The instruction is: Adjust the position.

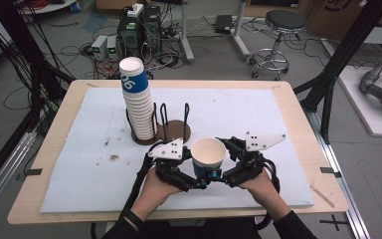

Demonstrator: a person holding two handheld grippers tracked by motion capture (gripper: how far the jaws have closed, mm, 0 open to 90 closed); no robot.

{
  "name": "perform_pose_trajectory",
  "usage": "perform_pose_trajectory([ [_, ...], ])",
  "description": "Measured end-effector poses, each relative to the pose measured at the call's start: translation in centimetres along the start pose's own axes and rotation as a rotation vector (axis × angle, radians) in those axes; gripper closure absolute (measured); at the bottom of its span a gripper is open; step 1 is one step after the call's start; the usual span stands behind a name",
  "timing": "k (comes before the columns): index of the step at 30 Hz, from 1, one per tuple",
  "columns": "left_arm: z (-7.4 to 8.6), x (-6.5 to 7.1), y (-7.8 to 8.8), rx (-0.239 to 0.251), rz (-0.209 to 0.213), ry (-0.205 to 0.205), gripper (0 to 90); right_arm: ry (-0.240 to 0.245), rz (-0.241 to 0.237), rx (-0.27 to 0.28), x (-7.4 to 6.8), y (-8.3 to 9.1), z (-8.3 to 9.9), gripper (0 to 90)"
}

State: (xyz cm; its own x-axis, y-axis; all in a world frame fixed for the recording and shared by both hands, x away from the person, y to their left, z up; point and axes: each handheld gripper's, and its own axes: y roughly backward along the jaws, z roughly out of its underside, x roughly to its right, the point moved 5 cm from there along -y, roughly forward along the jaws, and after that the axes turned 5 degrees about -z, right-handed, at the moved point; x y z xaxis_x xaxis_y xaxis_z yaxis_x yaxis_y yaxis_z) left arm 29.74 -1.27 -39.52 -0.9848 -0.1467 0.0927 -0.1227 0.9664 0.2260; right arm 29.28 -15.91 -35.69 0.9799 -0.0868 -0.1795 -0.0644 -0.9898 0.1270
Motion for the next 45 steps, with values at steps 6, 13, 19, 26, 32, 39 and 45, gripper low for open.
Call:
perform_pose_trajectory([
  [6, 0.2, 0.0, -0.2, -0.018, 0.004, -0.008, 29.9, 0.016, 0.017, 0.012, 0.1, 0.2, -0.2, 17.4],
  [13, 0.0, 0.1, -0.1, -0.007, -0.002, -0.009, 29.2, 0.026, 0.015, 0.012, 0.0, 0.4, -0.3, 21.5],
  [19, -0.4, -0.2, 0.2, 0.043, -0.02, 0.018, 17.0, 0.046, 0.025, -0.001, -0.1, 0.4, -0.2, 22.1],
  [26, -1.1, 0.0, 0.4, 0.088, -0.015, 0.019, 16.0, 0.046, 0.025, 0.002, -0.1, 0.2, -0.1, 22.1],
  [32, -1.1, 0.3, 0.2, 0.073, 0.003, 0.018, 25.9, 0.048, 0.021, -0.009, -0.2, -0.1, 0.0, 21.3],
  [39, -1.1, 0.2, 0.3, 0.076, 0.005, 0.019, 26.3, 0.043, 0.02, -0.003, -0.2, -0.1, -0.1, 21.5],
  [45, -1.1, -0.4, 1.0, 0.061, -0.039, 0.025, 16.7, 0.055, 0.049, 0.01, 0.0, 0.4, -0.3, 21.7],
])
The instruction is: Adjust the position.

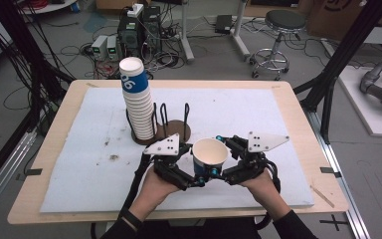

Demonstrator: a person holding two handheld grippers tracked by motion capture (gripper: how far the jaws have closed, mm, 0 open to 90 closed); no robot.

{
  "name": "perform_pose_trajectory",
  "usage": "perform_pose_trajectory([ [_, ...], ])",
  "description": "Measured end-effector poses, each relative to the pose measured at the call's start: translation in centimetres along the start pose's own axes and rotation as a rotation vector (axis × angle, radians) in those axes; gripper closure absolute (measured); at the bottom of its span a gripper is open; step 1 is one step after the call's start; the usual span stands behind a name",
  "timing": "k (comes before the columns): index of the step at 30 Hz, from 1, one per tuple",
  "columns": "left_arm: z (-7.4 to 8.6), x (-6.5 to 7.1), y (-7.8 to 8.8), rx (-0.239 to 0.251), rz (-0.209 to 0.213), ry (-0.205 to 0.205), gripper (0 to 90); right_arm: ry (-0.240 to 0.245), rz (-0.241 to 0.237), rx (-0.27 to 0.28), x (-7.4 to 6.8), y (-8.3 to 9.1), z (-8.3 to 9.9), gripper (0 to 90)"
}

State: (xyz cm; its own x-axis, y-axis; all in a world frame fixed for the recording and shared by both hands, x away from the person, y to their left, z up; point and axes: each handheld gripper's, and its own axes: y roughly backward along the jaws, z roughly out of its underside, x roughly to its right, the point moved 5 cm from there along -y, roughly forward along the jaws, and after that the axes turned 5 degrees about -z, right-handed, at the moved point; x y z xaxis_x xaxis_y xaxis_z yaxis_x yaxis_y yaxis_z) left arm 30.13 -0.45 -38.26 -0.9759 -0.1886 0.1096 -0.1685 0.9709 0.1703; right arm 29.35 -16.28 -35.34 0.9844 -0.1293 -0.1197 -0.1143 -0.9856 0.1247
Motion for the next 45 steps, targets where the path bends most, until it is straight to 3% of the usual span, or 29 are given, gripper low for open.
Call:
perform_pose_trajectory([
  [2, 0.0, -0.3, 0.6, -0.006, -0.025, -0.005, 14.9, 0.017, 0.026, -0.002, 0.3, 0.4, 0.0, 21.6],
  [4, 0.2, -0.8, 1.6, -0.03, -0.088, -0.012, 14.8, 0.014, 0.04, 0.005, 0.7, 0.8, 0.1, 21.6],
  [9, 1.0, -1.9, 4.7, -0.051, -0.19, -0.023, 14.8, 0.022, 0.09, -0.014, 1.4, 1.9, 0.5, 21.6],
  [13, 1.5, -2.7, 7.3, -0.038, -0.256, 0.002, 14.8, -0.004, 0.127, -0.009, 2.2, 2.6, 0.7, 21.4],
  [17, 2.3, -3.2, 9.4, -0.036, -0.336, 0.003, 14.8, 0.012, 0.168, -0.022, 2.6, 3.4, 1.0, 21.2],
  [20, 2.9, -3.6, 10.4, -0.054, -0.381, 0.004, 14.8, 0.017, 0.209, -0.037, 3.0, 3.9, 1.1, 20.8],
  [23, 3.6, -4.5, 11.1, -0.057, -0.418, 0.03, 14.8, 0.016, 0.213, -0.04, 3.2, 4.1, 1.1, 20.8],
  [26, 3.8, -4.9, 11.6, -0.05, -0.443, 0.046, 14.8, 0.017, 0.198, -0.01, 3.0, 4.3, 0.9, 20.9],
  [28, 3.6, -4.9, 11.9, -0.035, -0.463, 0.034, 14.8, 0.019, 0.196, 0.007, 3.1, 4.5, 0.7, 20.9],
  [35, 3.2, -4.7, 12.3, -0.005, -0.515, 0.019, 14.8, 0.021, 0.215, 0.013, 3.2, 5.5, 0.5, 20.9],
  [45, 3.4, -4.5, 11.7, -0.021, -0.509, 0.013, 14.8, 0.016, 0.228, 0.011, 3.2, 5.8, 0.3, 20.9],
])
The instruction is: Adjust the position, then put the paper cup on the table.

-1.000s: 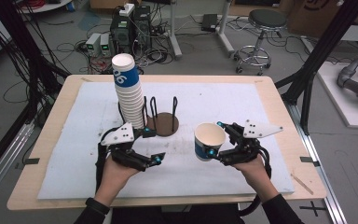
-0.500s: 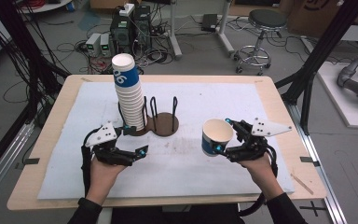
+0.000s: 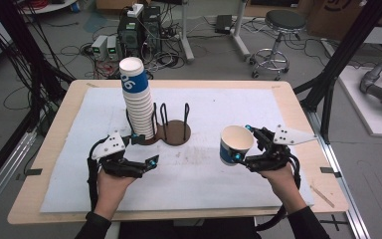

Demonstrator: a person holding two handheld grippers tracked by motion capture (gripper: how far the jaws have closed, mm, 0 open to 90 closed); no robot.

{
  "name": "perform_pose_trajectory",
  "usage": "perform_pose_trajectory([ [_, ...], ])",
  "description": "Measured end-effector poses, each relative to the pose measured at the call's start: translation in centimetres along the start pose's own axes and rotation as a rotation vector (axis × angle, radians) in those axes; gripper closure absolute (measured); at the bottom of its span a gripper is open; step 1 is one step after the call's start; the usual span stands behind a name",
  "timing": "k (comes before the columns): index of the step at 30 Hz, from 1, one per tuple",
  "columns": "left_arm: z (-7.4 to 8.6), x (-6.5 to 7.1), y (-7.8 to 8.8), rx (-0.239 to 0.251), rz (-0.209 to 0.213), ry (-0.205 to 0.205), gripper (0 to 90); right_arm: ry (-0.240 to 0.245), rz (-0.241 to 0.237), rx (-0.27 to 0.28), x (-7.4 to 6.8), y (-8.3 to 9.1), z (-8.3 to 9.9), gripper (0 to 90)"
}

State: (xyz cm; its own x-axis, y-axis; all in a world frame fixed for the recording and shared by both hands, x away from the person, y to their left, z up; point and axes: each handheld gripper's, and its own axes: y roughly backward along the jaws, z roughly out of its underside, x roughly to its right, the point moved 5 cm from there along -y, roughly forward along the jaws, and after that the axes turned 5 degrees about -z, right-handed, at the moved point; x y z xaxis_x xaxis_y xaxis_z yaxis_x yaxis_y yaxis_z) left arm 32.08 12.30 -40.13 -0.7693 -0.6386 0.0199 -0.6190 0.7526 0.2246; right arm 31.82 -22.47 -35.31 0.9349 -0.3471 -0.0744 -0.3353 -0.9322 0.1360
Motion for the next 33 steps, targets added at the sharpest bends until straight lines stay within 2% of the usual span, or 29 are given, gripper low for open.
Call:
perform_pose_trajectory([
  [3, 0.1, 0.1, -0.1, -0.012, -0.002, -0.022, 14.8, 0.009, 0.001, -0.001, -0.1, -0.1, 0.0, 20.9],
  [5, 0.1, 0.2, -0.1, -0.002, 0.015, -0.018, 14.8, 0.01, 0.001, -0.005, -0.1, -0.3, -0.1, 20.9],
  [9, -0.1, 0.1, 0.1, 0.015, -0.002, -0.031, 14.8, 0.012, 0.006, -0.006, 0.1, -0.2, -0.2, 20.9],
  [13, 0.1, 0.1, 0.3, 0.013, -0.007, -0.026, 14.8, 0.002, 0.018, 0.01, 0.3, 0.2, -0.4, 20.9],
  [22, 0.2, -0.2, 0.9, 0.019, -0.036, -0.007, 14.8, 0.021, 0.043, 0.0, 0.8, 0.2, -0.9, 20.9],
  [29, 0.5, -0.2, 0.8, 0.008, -0.05, -0.006, 14.8, 0.019, 0.089, -0.014, 2.1, 1.1, -1.2, 20.9],
  [33, 0.7, 0.0, 0.6, 0.0, -0.041, 0.001, 14.8, 0.028, 0.124, -0.021, 3.0, 1.7, -1.6, 20.9],
])
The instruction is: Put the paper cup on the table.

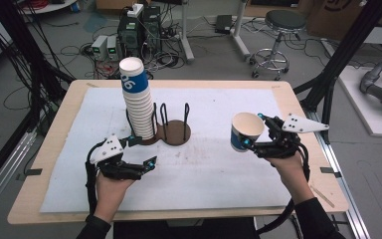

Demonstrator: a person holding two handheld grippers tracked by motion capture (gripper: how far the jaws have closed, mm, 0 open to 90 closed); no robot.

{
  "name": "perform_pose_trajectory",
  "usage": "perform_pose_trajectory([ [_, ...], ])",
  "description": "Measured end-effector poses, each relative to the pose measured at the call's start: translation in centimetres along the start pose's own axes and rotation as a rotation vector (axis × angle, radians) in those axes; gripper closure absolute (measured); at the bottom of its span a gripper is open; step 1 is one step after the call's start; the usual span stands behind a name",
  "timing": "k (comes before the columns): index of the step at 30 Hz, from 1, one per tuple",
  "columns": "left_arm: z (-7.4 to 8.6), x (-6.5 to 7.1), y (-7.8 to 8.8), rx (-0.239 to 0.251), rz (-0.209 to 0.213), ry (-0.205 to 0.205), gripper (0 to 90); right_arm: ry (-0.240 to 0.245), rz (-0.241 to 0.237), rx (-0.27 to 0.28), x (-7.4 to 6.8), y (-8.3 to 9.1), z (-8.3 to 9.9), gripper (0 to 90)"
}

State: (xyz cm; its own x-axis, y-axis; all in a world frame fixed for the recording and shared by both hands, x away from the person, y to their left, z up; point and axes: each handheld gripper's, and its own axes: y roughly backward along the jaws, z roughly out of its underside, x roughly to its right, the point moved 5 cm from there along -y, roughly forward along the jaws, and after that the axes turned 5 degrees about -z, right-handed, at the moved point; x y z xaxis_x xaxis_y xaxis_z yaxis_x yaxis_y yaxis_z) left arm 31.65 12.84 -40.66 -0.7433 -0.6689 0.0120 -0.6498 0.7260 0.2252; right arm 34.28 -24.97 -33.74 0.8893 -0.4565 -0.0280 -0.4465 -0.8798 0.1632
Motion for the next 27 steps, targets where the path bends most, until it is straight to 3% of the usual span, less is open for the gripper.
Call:
perform_pose_trajectory([
  [3, -0.1, 0.0, -0.1, -0.003, 0.001, 0.001, 14.9, 0.006, 0.048, 0.007, 1.2, 0.4, -0.2, 20.9],
  [7, 0.0, 0.0, -0.1, -0.003, 0.002, 0.001, 14.8, -0.027, 0.072, 0.004, 2.9, 0.5, -0.1, 20.9],
  [11, 0.1, -0.1, -0.2, -0.001, 0.003, 0.013, 14.8, -0.118, 0.101, 0.001, 4.2, 0.3, 0.4, 21.1],
  [19, 0.1, 0.0, -0.4, -0.001, 0.013, 0.01, 14.9, -0.062, 0.212, -0.034, 5.8, -1.2, 1.2, 21.1],
  [22, 0.2, 0.2, -0.5, -0.007, 0.025, 0.012, 14.8, -0.101, 0.223, -0.023, 6.6, -1.6, 1.6, 21.0],
  [27, 0.3, 0.5, -0.8, -0.017, 0.034, -0.001, 14.8, -0.108, 0.239, -0.003, 7.5, -2.3, 2.4, 21.0],
])
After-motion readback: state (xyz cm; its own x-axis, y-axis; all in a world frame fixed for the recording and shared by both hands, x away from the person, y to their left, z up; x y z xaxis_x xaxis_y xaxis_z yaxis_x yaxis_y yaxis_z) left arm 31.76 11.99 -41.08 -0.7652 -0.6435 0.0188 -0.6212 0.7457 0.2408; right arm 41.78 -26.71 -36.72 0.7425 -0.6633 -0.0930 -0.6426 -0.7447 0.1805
